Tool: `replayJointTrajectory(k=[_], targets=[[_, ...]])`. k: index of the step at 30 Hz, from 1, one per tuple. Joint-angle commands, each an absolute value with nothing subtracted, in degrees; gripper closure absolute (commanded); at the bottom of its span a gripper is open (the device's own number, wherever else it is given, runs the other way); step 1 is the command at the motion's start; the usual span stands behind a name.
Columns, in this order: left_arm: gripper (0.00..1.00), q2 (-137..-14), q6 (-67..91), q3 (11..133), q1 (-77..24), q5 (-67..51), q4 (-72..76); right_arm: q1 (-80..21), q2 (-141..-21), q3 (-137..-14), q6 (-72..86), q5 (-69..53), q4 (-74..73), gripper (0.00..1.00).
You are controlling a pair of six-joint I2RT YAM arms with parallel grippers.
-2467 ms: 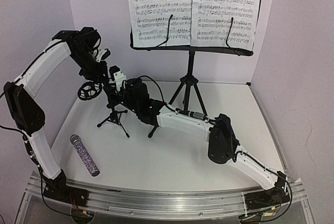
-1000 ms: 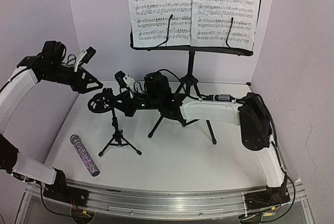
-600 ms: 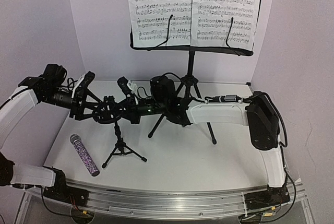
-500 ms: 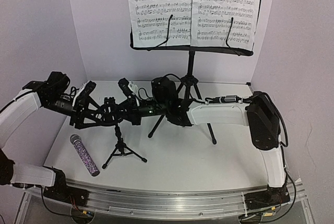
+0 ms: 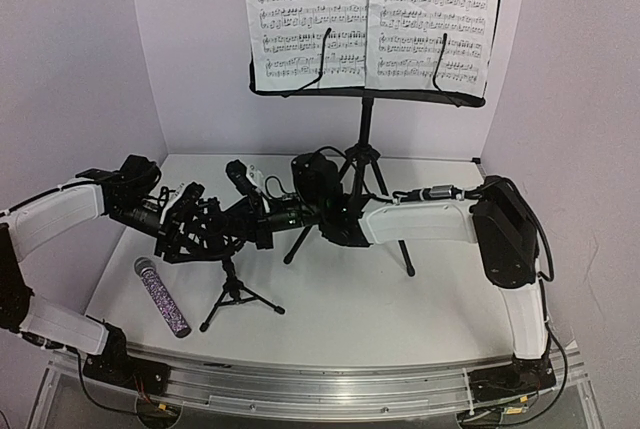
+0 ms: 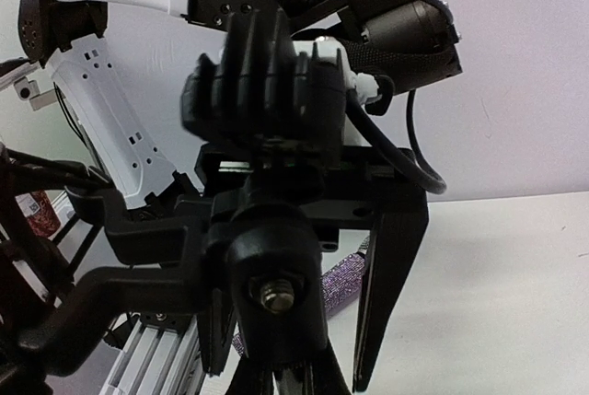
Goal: Set up the instrument practice props
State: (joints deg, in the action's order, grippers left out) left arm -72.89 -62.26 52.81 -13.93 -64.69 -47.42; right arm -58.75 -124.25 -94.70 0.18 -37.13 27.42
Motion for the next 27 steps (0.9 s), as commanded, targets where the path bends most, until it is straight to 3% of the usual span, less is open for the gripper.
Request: replayJointTrajectory(k=[1,8,14,21,27], targets=[[0.39,-73.68,-56.88,51.78,-17.35,-64.98,-37.42,-59.79,-121.91,-94.37,2.55,-41.25,26.77,1.0],[0.55,-74.69,-58.69,51.04,-17.5,-66.76,-37.83,-59.86,-121.72,-94.05,2.13,-41.42,27.21,1.0],[0.57,-75.02,-60.84,51.07,-19.37,-69.09,-40.94,-60.0,-122.61,-94.64,1.61,-40.96,27.69,1.0],[0.98,-74.31,-56.82,49.03,-19.54,-69.15,-37.12,-59.97,-122.92,-93.98,2.53,-40.97,29.13,1.0],[1.0,-73.69,-54.46,48.1,-19.52,-69.18,-34.77,-59.96,-122.96,-93.48,3.41,-39.55,29.34,1.0]])
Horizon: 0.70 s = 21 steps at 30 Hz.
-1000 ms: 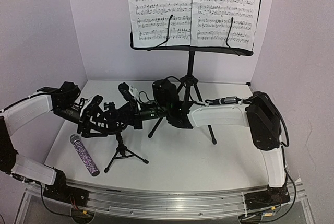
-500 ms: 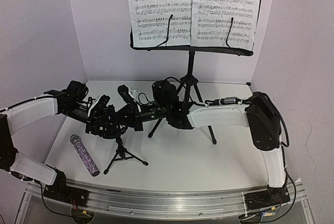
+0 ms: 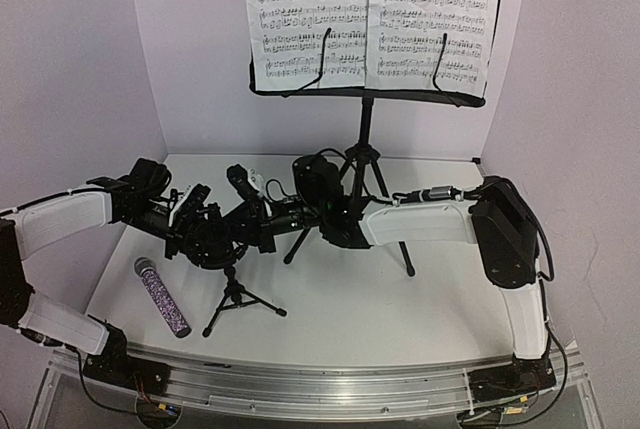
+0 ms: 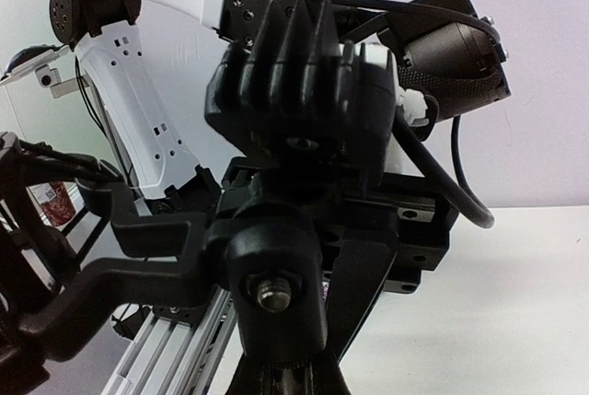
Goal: Set up the instrument practice props
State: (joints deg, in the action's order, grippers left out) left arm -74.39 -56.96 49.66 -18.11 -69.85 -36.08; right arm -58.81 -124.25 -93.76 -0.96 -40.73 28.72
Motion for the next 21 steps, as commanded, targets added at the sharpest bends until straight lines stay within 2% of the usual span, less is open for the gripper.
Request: replayJointTrajectory(k=[1,2,6,7,10,12,17,21], targets=[[1.0,-73.26,-53.15,47.5,-19.51,-68.53,-33.35,-59.96,-122.86,-93.46,3.83,-38.26,29.3,0.99],[1.0,-72.6,-50.98,46.88,-19.51,-67.57,-31.28,-60.02,-122.58,-93.19,4.15,-36.92,29.27,0.95],[1.0,-67.11,-38.41,43.03,-19.54,-59.46,-20.25,-61.95,-118.08,-87.26,2.06,-24.75,29.2,0.38],[1.0,-65.51,-36.06,42.08,-19.53,-57.16,-18.83,-62.66,-116.58,-85.0,1.2,-20.33,29.22,0.31],[1.0,-62.01,-31.2,40.31,-19.52,-52.53,-17.06,-64.78,-111.61,-78.58,0.65,-11.0,29.35,0.21],[1.0,-60.6,-28.73,39.28,-19.51,-50.81,-16.15,-65.89,-108.95,-73.9,1.87,-4.32,29.58,0.19],[1.0,-57.13,-21.8,36.29,-19.51,-45.35,-11.26,-68.16,-104.56,-67.0,3.49,5.47,31.37,0.21],[1.0,-55.84,-15.24,35.83,-19.58,-40.37,-9.09,-75.26,-106.08,-64.59,-7.32,23.49,35.76,0.24]])
